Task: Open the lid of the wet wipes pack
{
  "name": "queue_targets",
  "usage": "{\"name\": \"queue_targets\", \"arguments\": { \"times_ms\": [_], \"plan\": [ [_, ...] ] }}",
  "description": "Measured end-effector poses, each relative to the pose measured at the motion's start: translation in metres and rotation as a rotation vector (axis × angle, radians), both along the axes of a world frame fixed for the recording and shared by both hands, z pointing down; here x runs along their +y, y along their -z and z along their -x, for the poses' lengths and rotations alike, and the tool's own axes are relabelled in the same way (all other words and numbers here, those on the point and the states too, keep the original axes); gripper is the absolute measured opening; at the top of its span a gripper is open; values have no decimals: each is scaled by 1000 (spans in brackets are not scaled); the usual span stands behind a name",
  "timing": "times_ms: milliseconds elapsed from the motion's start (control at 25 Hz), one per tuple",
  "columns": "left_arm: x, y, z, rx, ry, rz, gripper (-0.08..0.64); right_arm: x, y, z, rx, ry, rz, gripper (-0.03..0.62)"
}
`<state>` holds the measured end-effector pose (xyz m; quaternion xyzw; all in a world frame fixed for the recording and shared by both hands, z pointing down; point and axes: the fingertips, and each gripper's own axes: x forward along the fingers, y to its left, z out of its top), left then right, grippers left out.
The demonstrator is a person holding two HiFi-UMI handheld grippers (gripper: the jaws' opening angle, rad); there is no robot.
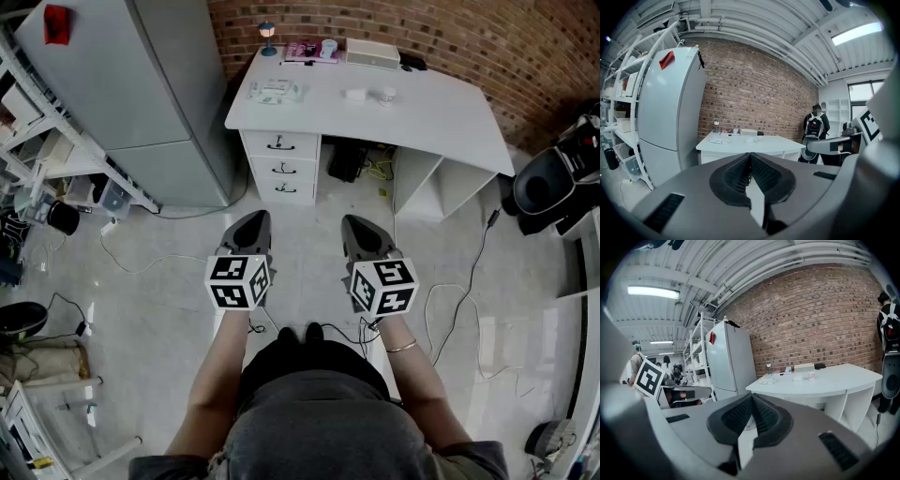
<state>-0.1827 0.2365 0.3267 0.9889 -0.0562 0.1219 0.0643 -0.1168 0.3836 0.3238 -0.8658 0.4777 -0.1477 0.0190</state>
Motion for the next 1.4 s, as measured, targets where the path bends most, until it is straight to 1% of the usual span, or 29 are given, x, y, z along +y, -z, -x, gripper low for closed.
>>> {"name": "queue_targets", "arguments": {
  "times_ms": [240, 360, 640, 720, 760, 840, 960, 1120, 1400],
  "plan": [
    [4, -7, -8, -4, 4, -1, 25, 6, -13, -6, -22, 0, 6, 3],
    [2, -9, -11, -14, 13, 4, 25, 6, -13, -11, -4, 1, 23, 5],
    [2, -14, -12, -29, 21, 9, 28, 8, -11, -24, 11, -22, 4, 8],
    [2, -15, -13, -32, 27, 8, 32, 8, -12, -27, 3, -19, 1, 40],
    [1, -15, -14, -34, 29, 7, 39, 8, -12, -28, -2, -16, -1, 48],
    [0, -15, -16, -38, 34, 3, 74, 7, -12, -31, -7, -8, -3, 53],
    [-2, -14, -21, -37, 37, 1, 89, 4, -14, -36, -15, -3, -1, 73],
    [-9, -15, -27, -34, 39, 16, 114, -3, -18, -42, -30, 5, 8, 130],
    [-36, -31, -51, -51, 38, 37, 130, -27, -28, -65, -53, -3, 18, 133]
  ]
}}
